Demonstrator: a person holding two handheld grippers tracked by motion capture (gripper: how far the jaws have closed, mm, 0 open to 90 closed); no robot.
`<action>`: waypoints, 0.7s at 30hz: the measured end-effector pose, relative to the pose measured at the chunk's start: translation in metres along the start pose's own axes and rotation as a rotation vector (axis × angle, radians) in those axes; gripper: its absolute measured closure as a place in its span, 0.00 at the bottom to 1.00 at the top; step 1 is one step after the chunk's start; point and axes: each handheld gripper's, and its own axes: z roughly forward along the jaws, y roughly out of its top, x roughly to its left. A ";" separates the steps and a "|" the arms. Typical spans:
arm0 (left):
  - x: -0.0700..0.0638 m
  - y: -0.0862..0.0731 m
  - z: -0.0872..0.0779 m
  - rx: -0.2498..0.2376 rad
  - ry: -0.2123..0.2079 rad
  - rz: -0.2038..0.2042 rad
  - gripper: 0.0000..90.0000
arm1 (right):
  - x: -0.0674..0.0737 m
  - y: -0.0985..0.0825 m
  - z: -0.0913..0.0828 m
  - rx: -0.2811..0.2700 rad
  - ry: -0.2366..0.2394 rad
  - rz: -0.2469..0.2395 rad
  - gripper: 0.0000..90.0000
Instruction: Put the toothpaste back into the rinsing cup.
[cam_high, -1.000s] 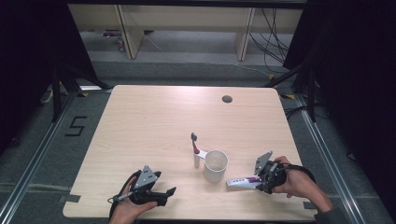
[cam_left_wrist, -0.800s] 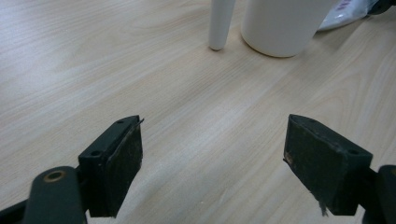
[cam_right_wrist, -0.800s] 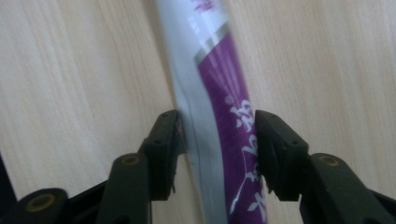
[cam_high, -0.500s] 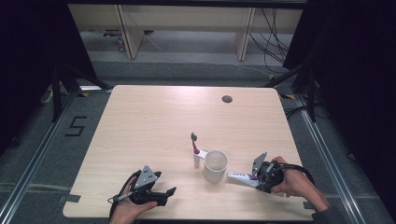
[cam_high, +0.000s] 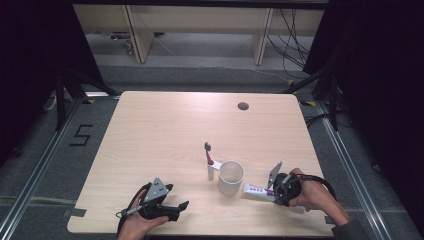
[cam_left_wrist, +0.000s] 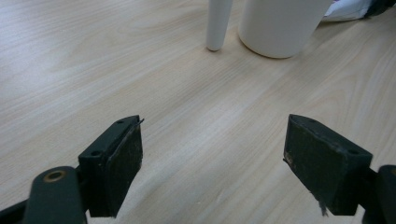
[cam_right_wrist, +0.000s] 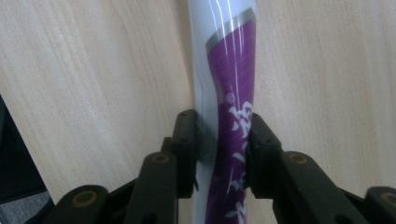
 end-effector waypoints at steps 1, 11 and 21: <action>0.000 0.000 0.000 0.004 0.000 0.003 0.21 | 0.000 0.000 0.000 0.000 0.000 0.000 0.81; 0.001 0.000 -0.001 0.016 0.002 0.005 0.22 | 0.004 -0.001 -0.001 0.004 0.007 0.017 0.85; 0.001 0.001 -0.001 0.013 0.003 0.009 0.22 | 0.005 -0.006 -0.005 0.019 0.003 0.035 0.86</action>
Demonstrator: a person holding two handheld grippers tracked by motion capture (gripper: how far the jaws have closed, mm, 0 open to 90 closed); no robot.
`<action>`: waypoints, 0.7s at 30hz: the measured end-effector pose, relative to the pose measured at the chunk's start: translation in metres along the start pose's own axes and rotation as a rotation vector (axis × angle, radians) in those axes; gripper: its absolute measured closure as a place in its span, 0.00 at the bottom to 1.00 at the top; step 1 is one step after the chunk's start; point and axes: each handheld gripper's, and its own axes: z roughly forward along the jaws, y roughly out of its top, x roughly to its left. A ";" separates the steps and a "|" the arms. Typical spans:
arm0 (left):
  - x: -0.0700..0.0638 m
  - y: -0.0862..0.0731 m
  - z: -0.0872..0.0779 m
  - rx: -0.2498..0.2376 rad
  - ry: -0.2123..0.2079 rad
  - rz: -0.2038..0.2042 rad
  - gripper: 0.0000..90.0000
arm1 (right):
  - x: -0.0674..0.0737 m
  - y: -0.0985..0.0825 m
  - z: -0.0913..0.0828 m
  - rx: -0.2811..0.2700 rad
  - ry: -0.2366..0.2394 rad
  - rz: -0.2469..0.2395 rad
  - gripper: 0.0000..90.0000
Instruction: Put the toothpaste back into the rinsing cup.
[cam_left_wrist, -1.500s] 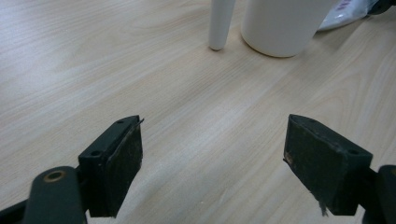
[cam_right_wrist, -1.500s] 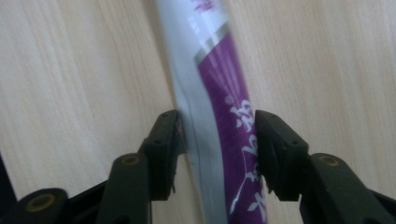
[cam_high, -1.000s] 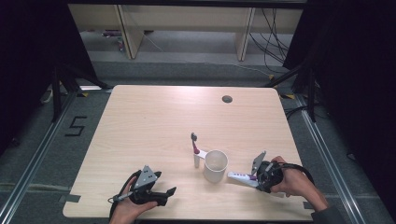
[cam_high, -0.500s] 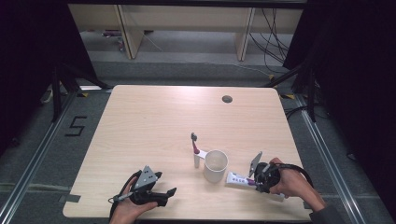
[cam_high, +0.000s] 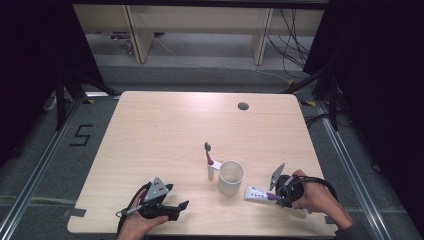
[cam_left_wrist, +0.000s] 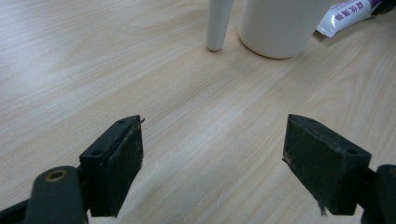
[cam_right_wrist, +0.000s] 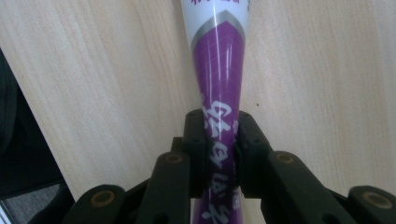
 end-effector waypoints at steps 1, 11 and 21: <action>0.000 0.000 0.000 0.000 0.000 0.000 0.22 | 0.000 0.000 0.000 0.000 0.000 0.000 0.86; -0.001 0.000 0.000 -0.003 -0.002 -0.003 0.22 | -0.002 0.014 0.004 0.090 0.017 -0.030 0.85; -0.002 -0.001 0.001 -0.003 -0.012 0.007 0.22 | 0.001 0.020 0.008 0.137 0.018 -0.017 0.85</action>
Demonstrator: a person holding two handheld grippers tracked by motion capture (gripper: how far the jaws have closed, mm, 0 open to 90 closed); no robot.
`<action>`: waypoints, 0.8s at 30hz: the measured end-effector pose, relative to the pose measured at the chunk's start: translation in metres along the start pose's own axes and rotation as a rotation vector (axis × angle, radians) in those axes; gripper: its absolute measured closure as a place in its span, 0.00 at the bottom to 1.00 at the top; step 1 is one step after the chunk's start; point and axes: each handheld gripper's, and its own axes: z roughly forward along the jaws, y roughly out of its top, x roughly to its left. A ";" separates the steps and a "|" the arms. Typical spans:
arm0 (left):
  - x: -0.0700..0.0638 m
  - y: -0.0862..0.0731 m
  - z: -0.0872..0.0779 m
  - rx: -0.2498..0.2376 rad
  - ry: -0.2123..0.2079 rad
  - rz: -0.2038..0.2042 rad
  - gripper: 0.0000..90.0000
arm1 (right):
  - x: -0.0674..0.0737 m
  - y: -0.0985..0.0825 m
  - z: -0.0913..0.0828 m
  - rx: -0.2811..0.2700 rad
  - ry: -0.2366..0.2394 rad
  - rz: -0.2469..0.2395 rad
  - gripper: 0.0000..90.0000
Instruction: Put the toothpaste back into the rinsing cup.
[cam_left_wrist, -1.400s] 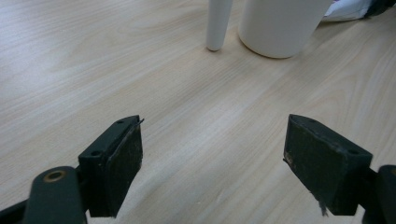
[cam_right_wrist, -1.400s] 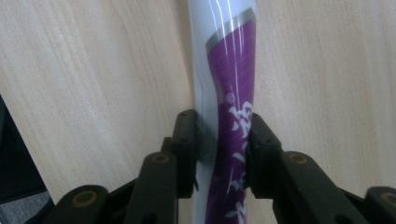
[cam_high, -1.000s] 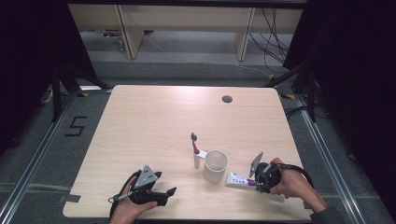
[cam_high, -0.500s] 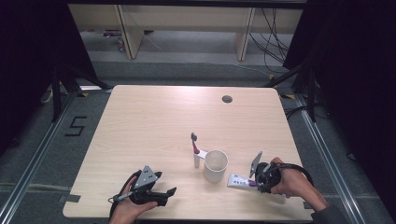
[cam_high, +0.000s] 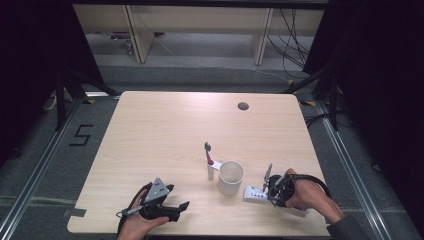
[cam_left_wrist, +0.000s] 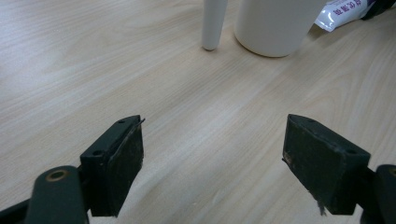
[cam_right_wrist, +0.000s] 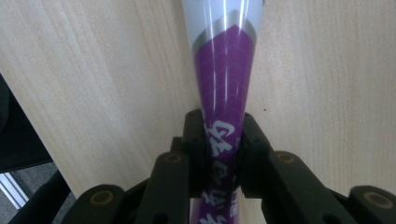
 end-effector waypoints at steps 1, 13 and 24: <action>0.000 0.000 0.000 0.000 0.000 0.000 0.22 | -0.001 -0.001 0.001 -0.007 0.000 -0.007 0.85; 0.001 0.001 0.000 -0.006 0.007 -0.013 0.22 | 0.000 -0.005 -0.001 -0.052 -0.027 -0.059 0.86; 0.002 0.001 -0.002 -0.006 0.014 -0.016 0.22 | 0.000 -0.039 -0.039 -0.333 -0.022 0.013 0.86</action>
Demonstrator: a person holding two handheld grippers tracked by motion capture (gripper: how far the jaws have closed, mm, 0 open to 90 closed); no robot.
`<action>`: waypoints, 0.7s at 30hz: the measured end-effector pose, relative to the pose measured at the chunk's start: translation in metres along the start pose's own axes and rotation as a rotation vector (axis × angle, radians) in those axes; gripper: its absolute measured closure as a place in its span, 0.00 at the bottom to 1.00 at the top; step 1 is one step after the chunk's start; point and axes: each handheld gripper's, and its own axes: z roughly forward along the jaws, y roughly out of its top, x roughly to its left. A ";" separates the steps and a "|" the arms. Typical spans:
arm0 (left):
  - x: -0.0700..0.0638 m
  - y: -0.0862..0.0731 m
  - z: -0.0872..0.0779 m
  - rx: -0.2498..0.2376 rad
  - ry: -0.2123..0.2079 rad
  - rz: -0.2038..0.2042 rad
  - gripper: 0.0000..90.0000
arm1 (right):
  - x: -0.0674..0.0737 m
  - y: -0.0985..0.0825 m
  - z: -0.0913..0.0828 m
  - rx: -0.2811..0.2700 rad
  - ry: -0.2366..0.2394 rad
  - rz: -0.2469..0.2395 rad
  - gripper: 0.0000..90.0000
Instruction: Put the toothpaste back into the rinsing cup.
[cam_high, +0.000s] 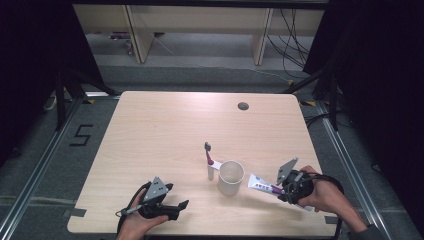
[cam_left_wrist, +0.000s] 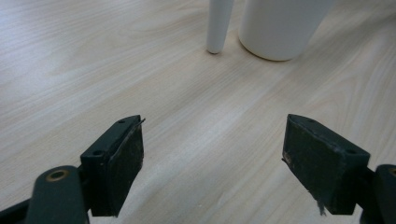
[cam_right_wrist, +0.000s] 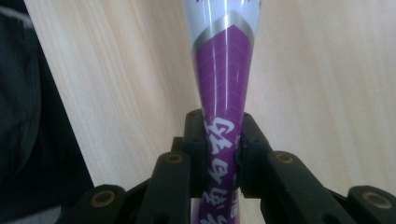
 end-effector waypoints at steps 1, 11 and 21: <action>0.000 0.000 0.000 0.000 0.000 0.000 0.22 | 0.000 0.000 0.000 0.000 0.000 0.000 0.86; 0.002 0.000 0.000 0.018 0.012 0.012 0.22 | -0.008 -0.016 -0.021 -0.236 -0.053 0.067 0.86; 0.002 0.000 0.001 -0.001 0.008 -0.003 0.22 | -0.014 -0.006 -0.020 -0.426 -0.064 0.155 0.86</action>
